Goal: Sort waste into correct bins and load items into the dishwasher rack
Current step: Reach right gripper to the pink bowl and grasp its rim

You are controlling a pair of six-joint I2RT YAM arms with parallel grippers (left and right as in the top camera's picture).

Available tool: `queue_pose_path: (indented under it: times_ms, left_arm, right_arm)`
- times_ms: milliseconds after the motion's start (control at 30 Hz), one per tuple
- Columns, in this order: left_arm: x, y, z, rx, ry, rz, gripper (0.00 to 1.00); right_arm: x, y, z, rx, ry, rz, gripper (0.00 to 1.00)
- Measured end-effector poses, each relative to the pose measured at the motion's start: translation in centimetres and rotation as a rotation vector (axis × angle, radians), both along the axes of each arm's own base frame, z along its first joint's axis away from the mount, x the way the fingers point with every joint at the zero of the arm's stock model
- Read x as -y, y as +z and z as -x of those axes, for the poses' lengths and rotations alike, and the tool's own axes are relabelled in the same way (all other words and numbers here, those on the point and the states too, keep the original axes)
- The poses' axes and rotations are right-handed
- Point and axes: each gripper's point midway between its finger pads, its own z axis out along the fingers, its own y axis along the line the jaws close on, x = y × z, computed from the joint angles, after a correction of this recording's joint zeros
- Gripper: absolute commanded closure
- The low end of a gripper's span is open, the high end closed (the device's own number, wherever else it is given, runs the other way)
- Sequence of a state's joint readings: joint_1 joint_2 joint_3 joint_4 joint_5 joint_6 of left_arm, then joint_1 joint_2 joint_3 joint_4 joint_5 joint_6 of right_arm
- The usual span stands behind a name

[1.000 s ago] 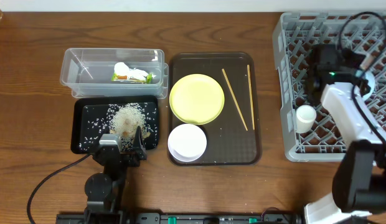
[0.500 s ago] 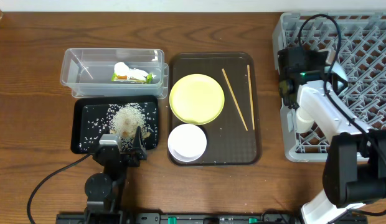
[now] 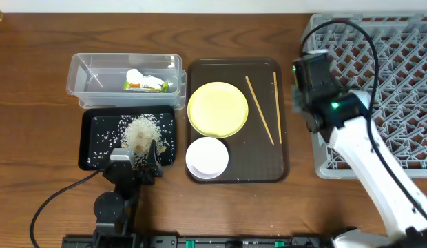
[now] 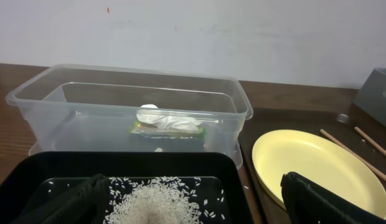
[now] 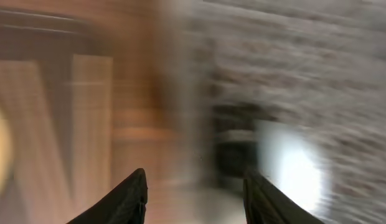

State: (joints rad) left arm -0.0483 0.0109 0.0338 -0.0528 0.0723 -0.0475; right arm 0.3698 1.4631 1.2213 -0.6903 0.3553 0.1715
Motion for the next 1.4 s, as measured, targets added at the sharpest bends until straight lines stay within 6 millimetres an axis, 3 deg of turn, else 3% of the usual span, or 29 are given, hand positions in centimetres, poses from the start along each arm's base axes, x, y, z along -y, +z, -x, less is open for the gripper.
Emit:
queue_pose_path:
  times_ms: [67,167,267,500,600,767,833,1000,1167,1400]
  left_arm:
    - [0.0,0.0,0.0,0.0,0.0,0.0,0.09]
    - [0.0,0.0,0.0,0.0,0.0,0.0,0.1]
    - [0.0,0.0,0.0,0.0,0.0,0.0,0.1]
    - [0.0,0.0,0.0,0.0,0.0,0.0,0.1]
    - [0.0,0.0,0.0,0.0,0.0,0.0,0.1]
    - [0.0,0.0,0.0,0.0,0.0,0.0,0.1]
    - [0.0,0.0,0.0,0.0,0.0,0.0,0.09]
    - [0.0,0.0,0.0,0.0,0.0,0.0,0.1]
    - [0.0,0.0,0.0,0.0,0.0,0.0,0.1]
    - [0.0,0.0,0.0,0.0,0.0,0.0,0.1]
  right_arm:
    - [-4.6,0.3,0.8,-0.023,0.142,-0.162,0.53]
    - [-9.8,-0.7,2.8,-0.113,0.267,-0.319,0.53]
    - [-12.9,-2.9,4.3,-0.216,0.295,-0.392,0.54]
    - [-17.6,-9.4,8.7,-0.511,0.305,-0.451,0.54]
    - [-18.6,-11.7,11.4,-0.635,0.317,-0.423,0.57]
    - [-19.8,-14.5,14.0,-0.742,0.327,-0.378,0.84]
    - [-19.7,-15.5,14.5,-0.768,0.299,-0.357,0.88]
    - [-19.1,-16.2,14.1,-0.764,0.263,-0.331,0.75]
    - [-18.7,-16.1,13.8,-0.747,0.269,-0.312,0.99]
    - [-18.0,-16.1,13.7,-0.738,0.253,-0.279,0.99]
